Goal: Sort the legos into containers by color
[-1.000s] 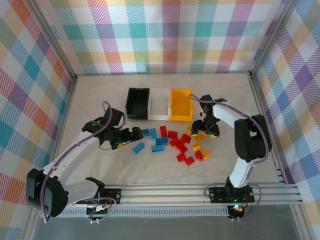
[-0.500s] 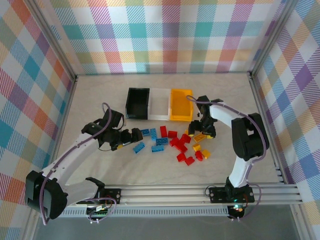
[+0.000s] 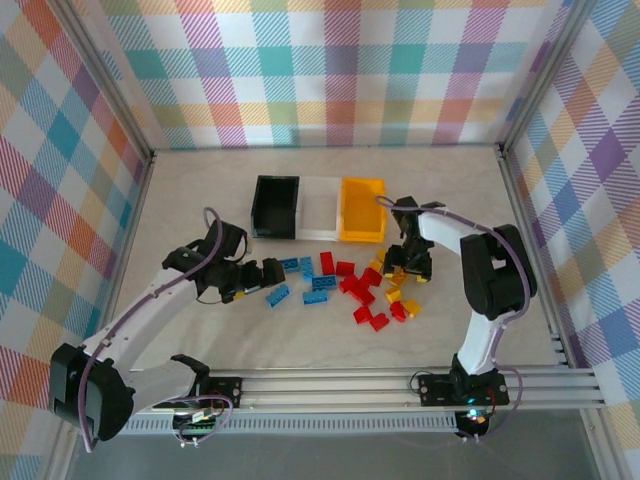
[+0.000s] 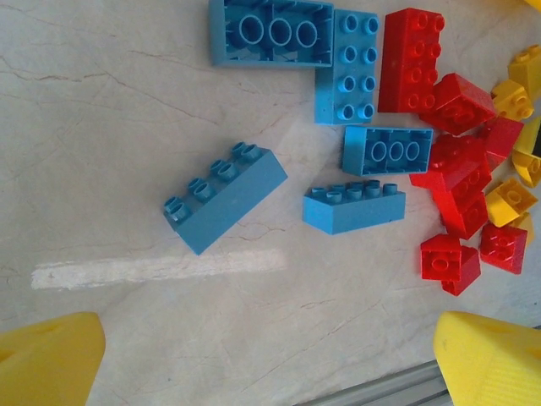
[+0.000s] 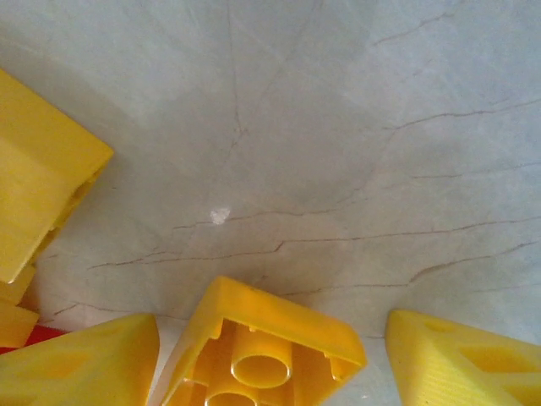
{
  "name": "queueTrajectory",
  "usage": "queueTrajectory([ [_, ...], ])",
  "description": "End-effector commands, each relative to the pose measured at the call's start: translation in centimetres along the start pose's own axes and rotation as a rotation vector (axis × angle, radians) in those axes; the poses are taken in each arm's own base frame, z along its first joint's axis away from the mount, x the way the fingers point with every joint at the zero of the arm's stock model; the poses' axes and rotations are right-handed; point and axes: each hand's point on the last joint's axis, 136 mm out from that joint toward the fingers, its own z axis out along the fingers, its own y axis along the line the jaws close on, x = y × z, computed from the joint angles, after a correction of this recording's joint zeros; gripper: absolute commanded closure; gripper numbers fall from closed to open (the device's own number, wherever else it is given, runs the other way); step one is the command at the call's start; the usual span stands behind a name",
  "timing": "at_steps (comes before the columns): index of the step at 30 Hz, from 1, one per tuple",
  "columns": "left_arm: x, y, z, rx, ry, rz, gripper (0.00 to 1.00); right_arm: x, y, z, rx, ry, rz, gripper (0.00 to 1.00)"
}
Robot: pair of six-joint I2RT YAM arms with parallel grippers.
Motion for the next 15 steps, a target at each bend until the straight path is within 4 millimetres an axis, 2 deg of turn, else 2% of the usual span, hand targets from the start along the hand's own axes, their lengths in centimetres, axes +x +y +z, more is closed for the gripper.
queueTrajectory([
  [1, 1.1, 0.3, -0.1, 0.001, 0.021, 0.001, 0.0, 1.1, -1.1, -0.8, 0.026, 0.001, 0.035, 0.32],
  [6, 1.2, 0.3, -0.2, 0.003, 0.017, -0.002, 0.0, 1.2, -1.0, -1.0, 0.01, -0.017, 0.039, 0.39],
  [15, 1.4, 0.5, -0.2, -0.001, 0.022, -0.005, 0.0, -0.3, -0.2, -0.9, 0.003, -0.03, 0.014, 0.45],
])
